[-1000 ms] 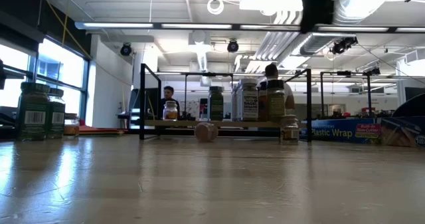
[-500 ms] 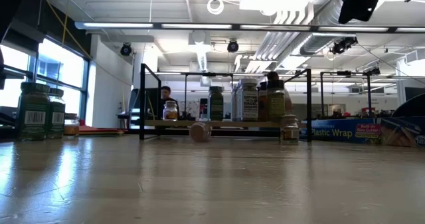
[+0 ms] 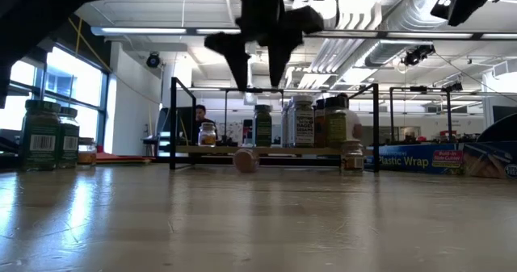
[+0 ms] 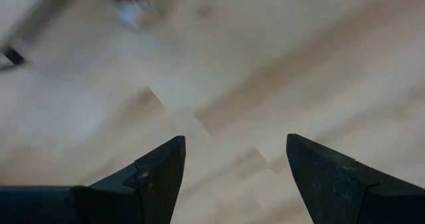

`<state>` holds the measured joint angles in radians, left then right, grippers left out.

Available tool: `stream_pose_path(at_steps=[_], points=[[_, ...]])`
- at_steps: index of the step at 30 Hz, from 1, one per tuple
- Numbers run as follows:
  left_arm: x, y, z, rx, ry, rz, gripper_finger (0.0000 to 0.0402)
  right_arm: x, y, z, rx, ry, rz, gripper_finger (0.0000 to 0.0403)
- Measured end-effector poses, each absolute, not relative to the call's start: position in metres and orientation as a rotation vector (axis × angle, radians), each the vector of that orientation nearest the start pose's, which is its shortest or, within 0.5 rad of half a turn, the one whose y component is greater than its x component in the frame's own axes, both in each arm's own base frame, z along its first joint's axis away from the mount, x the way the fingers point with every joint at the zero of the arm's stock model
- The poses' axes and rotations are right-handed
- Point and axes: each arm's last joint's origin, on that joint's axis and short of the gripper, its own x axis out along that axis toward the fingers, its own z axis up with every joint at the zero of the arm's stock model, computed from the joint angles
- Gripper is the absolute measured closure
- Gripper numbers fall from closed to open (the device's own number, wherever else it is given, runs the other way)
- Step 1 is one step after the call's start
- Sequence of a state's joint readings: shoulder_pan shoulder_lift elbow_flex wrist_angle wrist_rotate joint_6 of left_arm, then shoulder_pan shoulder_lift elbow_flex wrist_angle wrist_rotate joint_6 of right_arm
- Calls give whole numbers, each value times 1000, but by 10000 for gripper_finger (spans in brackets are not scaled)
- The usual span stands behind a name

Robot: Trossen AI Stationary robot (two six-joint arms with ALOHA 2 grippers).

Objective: Shelf spices
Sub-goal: Put the bottom right brown bottle on the shelf aligned with the other brown seasoning bottle

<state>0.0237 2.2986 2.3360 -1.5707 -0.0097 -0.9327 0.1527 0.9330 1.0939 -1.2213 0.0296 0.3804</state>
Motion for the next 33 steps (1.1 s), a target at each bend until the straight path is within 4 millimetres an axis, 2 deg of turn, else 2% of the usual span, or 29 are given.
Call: stream_pose_path(at_steps=[5,9,17,20,25,33], points=[[451,35,245,-693,1410,862,144,120,18,339,317,992,-108,402],[455,54,226,-640,1444,891,144,104,15,345,377,925,-120,402],[456,84,202,-639,1489,948,144,83,11,351,453,825,-164,402],[453,87,193,-656,1518,933,144,81,10,352,453,819,-162,402],[449,85,164,-704,1596,886,144,83,11,351,447,826,-162,402],[457,74,158,-737,1505,918,144,83,11,351,442,828,-160,402]])
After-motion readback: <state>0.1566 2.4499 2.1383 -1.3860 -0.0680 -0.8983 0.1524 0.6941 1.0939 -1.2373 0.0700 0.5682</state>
